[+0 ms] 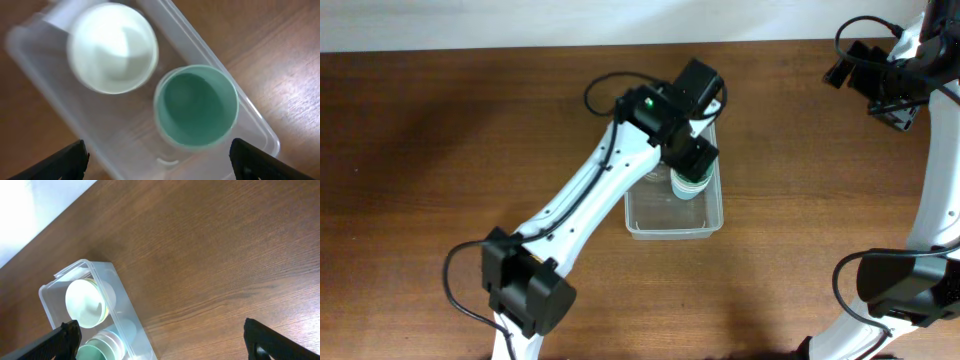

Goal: Pack container
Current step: 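Carry teal cup with left gripper and stack it on white cup, then move left gripper to the yellow cup and grasp it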

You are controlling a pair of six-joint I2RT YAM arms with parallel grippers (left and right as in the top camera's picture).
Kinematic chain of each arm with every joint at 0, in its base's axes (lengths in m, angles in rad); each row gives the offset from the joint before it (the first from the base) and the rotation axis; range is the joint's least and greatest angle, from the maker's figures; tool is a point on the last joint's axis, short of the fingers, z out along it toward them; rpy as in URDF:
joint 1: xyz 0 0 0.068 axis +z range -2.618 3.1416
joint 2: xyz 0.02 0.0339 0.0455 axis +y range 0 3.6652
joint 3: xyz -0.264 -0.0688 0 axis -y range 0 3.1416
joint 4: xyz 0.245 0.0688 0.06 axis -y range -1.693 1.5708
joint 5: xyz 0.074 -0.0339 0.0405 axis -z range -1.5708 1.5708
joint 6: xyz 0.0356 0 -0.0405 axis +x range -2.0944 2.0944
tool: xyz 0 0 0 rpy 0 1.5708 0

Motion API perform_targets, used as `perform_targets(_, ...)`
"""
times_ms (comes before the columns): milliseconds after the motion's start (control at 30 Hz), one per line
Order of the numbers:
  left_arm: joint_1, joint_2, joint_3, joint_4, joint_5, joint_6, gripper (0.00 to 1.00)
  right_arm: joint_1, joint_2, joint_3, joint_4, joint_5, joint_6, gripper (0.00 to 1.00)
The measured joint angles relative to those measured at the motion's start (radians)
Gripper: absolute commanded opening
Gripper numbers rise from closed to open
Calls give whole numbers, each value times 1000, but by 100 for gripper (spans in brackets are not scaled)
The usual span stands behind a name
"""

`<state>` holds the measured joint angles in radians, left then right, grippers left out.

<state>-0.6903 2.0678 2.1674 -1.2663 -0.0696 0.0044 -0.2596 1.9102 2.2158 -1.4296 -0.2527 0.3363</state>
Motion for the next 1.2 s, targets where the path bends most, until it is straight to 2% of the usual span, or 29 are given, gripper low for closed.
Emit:
perform_targets(33,3,-3,33,-30,-14,0,98,0,0,0,0,0,0,99)
perform_targets(67,10,-8,70,-69,-30,5,100,0,0,0,0,0,0,99)
perform_targets(233,81,-68,167,-257,-72,3,100,0,0,0,0,0,0,99)
perform_targets(400,230,-114,175,-417,-76,-22,99,0,0,0,0,0,0,99)
perform_targets(500,333,-129,109,-417,-21,-33,96,0,0,0,0,0,0,99)
perform_targets(633,468,-140,-102,-419,37,-47,90,0,0,0,0,0,0,99)
perform_targets(733,514,-147,-260,-397,45,-50,89,0,0,0,0,0,0,99)
perform_targets(867,562,-153,-469,-290,60,-51,89,0,0,0,0,0,0,99)
perform_targets(900,570,-156,-498,-270,64,-52,89,0,0,0,0,0,0,99)
perform_targets(967,584,-165,-530,-257,70,-58,83,0,0,0,0,0,0,99)
perform_targets(1200,608,-255,-591,-241,74,-84,80,0,0,0,0,0,0,99)
